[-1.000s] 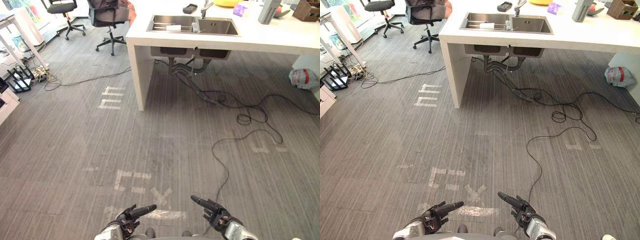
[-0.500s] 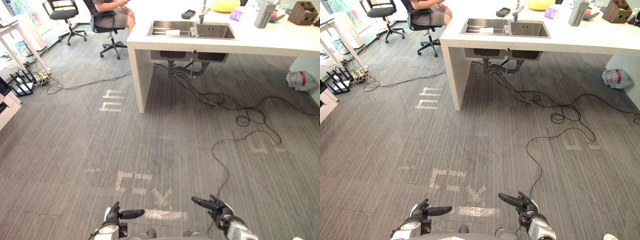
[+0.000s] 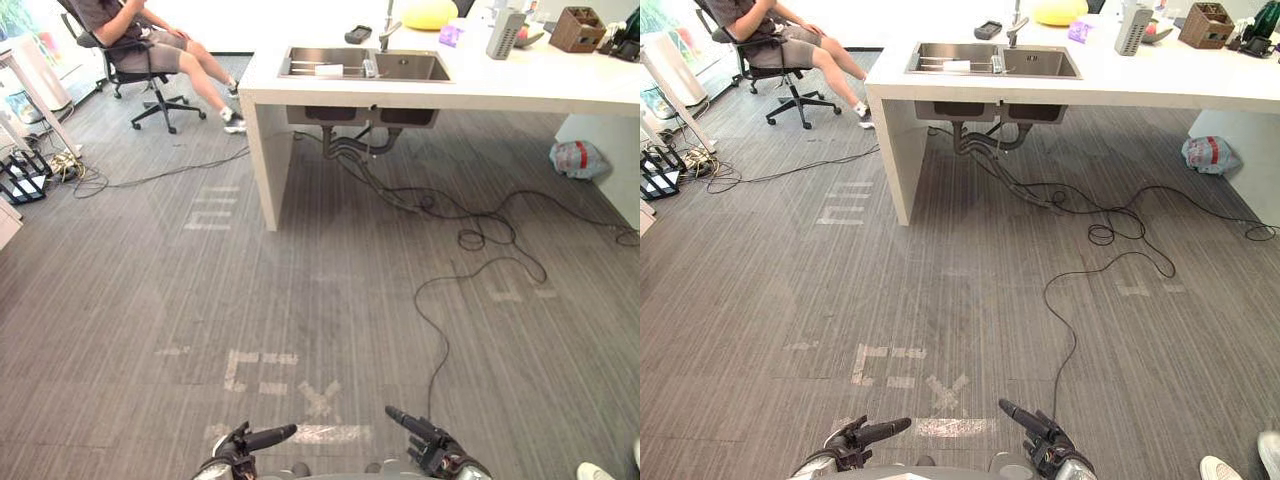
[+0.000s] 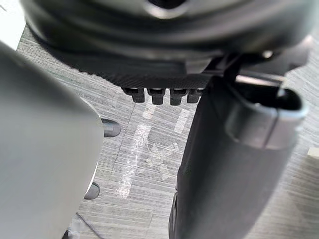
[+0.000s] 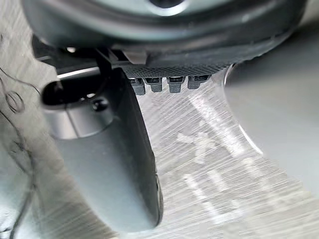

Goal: Walk over to the sink, pick up the cup, carry it to the dishwasher, place the cup inside the dishwasher, then close the dishwasher door

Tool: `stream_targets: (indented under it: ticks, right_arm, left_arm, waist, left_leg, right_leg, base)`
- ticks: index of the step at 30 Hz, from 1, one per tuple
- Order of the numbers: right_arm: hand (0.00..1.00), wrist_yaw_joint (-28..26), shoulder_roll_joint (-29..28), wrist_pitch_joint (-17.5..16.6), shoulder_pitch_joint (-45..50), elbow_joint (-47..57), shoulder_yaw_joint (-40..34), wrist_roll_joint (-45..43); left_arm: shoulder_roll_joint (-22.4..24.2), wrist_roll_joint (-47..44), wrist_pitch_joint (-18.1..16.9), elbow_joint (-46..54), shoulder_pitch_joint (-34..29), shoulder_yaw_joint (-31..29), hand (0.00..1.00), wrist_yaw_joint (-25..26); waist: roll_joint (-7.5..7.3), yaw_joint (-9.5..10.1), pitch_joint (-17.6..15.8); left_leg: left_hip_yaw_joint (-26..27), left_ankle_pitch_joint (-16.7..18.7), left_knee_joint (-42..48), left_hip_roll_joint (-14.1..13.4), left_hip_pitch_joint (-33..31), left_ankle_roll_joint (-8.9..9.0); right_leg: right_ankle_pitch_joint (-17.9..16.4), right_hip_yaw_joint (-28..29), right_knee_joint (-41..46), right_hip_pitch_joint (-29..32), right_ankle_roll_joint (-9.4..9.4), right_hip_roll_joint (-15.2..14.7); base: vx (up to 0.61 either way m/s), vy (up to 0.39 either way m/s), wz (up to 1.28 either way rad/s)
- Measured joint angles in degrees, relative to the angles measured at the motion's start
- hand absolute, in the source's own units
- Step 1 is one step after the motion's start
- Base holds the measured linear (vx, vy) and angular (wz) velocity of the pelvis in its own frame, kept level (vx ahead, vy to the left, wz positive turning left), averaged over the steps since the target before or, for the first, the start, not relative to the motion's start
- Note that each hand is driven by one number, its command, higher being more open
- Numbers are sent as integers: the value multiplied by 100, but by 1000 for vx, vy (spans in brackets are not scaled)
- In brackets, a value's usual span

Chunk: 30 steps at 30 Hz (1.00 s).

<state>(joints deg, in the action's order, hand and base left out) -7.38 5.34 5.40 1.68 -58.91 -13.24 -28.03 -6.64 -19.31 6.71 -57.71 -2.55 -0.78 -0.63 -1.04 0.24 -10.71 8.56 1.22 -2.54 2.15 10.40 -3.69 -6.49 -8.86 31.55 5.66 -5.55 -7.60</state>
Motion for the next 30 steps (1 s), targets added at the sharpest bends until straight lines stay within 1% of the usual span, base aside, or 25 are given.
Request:
stream_targets:
  ticks: [1,2,3,4,5,6,7,9,10,12,14,15,16,18,19,20,21,22,23,24,25,26,27,28,30]
  right_arm:
    - [100,0,-6,-2,-30,0,0,1]
    - [100,0,-4,28,-65,-6,0,1]
    - [100,10,-4,56,-97,-16,1,-3]
    - [100,30,9,60,-134,-4,7,-12]
    - [100,46,27,80,-199,6,11,-27]
    - [100,95,58,137,-275,38,19,-133]
    - [100,134,63,157,-290,87,22,-179]
    - [100,246,73,160,-370,197,149,-242]
    - [100,300,72,183,-375,349,238,-369]
    - [100,334,69,209,-369,593,242,-466]
    - [100,354,88,255,-328,778,223,-465]
    - [100,342,108,292,-291,814,222,-464]
    - [100,337,144,314,-312,815,214,-463]
    - [100,315,203,343,-288,864,18,-473]
    - [100,318,218,355,-246,879,-25,-504]
    - [100,315,258,397,-166,891,-131,-584]
    - [100,322,267,420,-154,876,-255,-589]
    - [100,318,278,427,-132,868,-283,-589]
    - [100,265,323,430,-97,871,-275,-572]
    - [100,184,353,432,-16,867,-268,-524]
    - [100,150,358,432,37,861,-257,-444]
    - [100,98,392,434,104,753,-233,-296]
    - [100,53,401,435,99,576,-225,-160]
    - [100,8,398,434,101,483,-225,-152]
    - [100,-82,397,409,103,358,-222,-152]
  left_arm:
    - [-45,-1,10,-70,59,-1,100,-19]
    - [-123,-2,58,-156,176,0,100,-42]
    - [-161,-7,82,-160,213,5,100,-76]
    - [-165,-37,112,-157,248,14,100,-87]
    - [-180,-68,154,-147,285,14,100,-94]
    - [-188,-132,213,-144,332,34,100,-93]
    - [-191,-163,234,-137,343,81,100,-93]
    - [-202,-285,282,-37,371,172,100,-72]
    - [-218,-406,331,133,408,283,100,-36]
    - [-201,-654,356,484,457,344,100,66]
    - [-165,-797,419,707,535,342,100,122]
    - [-176,-821,501,825,538,343,100,139]
    - [-155,-827,516,837,559,342,100,140]
    - [-89,-841,567,780,555,372,100,62]
    - [-65,-880,567,747,538,374,100,46]
    - [-10,-895,555,676,500,366,100,13]
    - [53,-893,533,533,532,348,100,-14]
    - [89,-890,525,488,527,346,100,-26]
    - [156,-890,492,326,460,350,100,-104]
    - [237,-891,434,237,387,348,100,-112]
    - [263,-889,291,254,375,342,100,-112]
    - [287,-961,121,299,382,323,100,-115]
    - [286,-1036,-14,387,417,272,100,-120]
    - [288,-1054,-71,439,433,234,100,-118]
    - [309,-1067,-178,756,386,230,100,-117]
  waist:
    - [-60,-1,-50]
    - [-167,-1,-119]
    - [-210,-13,-201]
    - [-166,-46,-292]
    - [-173,-61,-378]
    - [-150,-86,-459]
    - [-130,-97,-469]
    - [-104,-126,-489]
    - [-113,-127,-500]
    - [-137,-148,-551]
    - [-144,-172,-570]
    - [-215,-194,-530]
    - [-209,-179,-528]
    - [113,-310,-394]
    - [196,-317,-342]
    - [314,-308,-224]
    - [324,-284,-199]
    - [335,-289,-180]
    - [360,-315,-83]
    - [383,-353,-56]
    - [418,-369,-45]
    - [489,-334,-40]
    - [527,-286,-121]
    - [492,-261,-183]
    - [438,-176,-248]
  left_leg:
    - [-12,48,86,22,17,-24]
    - [-72,137,228,66,47,-69]
    - [-164,173,300,87,94,-91]
    - [-256,182,343,77,161,-110]
    - [-322,221,463,70,182,-150]
    - [-386,341,669,27,156,-169]
    - [-403,421,790,5,122,-168]
    - [-426,604,1020,-37,83,-145]
    - [-439,754,1211,-50,25,-105]
    - [-488,1040,1543,-84,-33,-13]
    - [-587,1415,1825,-145,62,152]
    - [-673,1626,1917,-148,176,276]
    - [-679,1736,1960,-182,230,340]
    - [-800,1959,1783,-686,395,587]
    - [-815,1971,1647,-814,487,601]
    - [-940,1937,1655,-963,525,646]
    - [-1087,1825,2156,-998,306,727]
    - [-1149,1728,2497,-1000,158,787]
    - [-1230,1423,3279,-1004,-241,1145]
    - [-1263,919,4213,-1015,-673,1434]
    - [-1238,579,4737,-1074,-952,1481]
    - [-1123,485,5897,-1223,-1517,1352]
    - [-1036,665,6732,-1195,-1934,1113]
    - [-987,759,6896,-1102,-2093,1081]
    - [-743,908,6532,-802,-2559,1105]
  right_leg:
    - [88,-51,476,198,124,-98]
    - [410,-132,1254,538,370,-292]
    - [885,-114,1839,805,389,-417]
    - [1207,-110,2226,1057,427,-447]
    - [1123,-80,2481,1202,403,-458]
    - [758,-105,2378,1292,400,-444]
    - [640,-136,2099,1308,405,-426]
    - [677,-245,341,1129,282,-267]
    - [777,-211,-910,998,138,-149]
    - [853,-113,-2001,879,16,-60]
    - [851,-68,-2115,731,15,-87]
    - [791,-39,-2131,515,13,-144]
    - [1045,-54,-2159,488,16,-111]
    - [1047,-122,-1641,631,137,313]
    - [974,-194,-1545,653,250,427]
    - [762,-347,-1348,733,577,584]
    - [533,-381,-1153,780,854,634]
    - [431,-380,-1110,769,870,651]
    - [289,-386,-1068,728,859,661]
    - [92,-397,-1071,577,904,677]
    - [-8,-424,-1125,465,984,712]
    - [-80,-459,-1301,176,1099,860]
    - [-145,-448,-1468,-237,1259,959]
    - [-193,-442,-1554,-462,1290,967]
    - [-252,-342,-1774,-914,1297,960]
  base:
    - [-53,51,12]
    - [-5,49,28]
    - [29,41,38]
    - [83,19,41]
    - [97,2,40]
    - [94,-5,32]
    - [89,-17,26]
    - [124,-56,10]
    - [192,-121,6]
    - [228,-170,11]
    - [272,-251,19]
    - [274,-242,13]
    - [369,-305,15]
    - [412,-292,21]
    - [464,-286,26]
    - [490,-297,11]
    - [481,-307,5]
    - [453,-294,-3]
    - [530,-280,2]
    - [534,-246,11]
    - [543,-186,18]
    - [442,-101,11]
    - [431,-81,4]
    - [399,-68,-11]
    - [358,-37,-37]
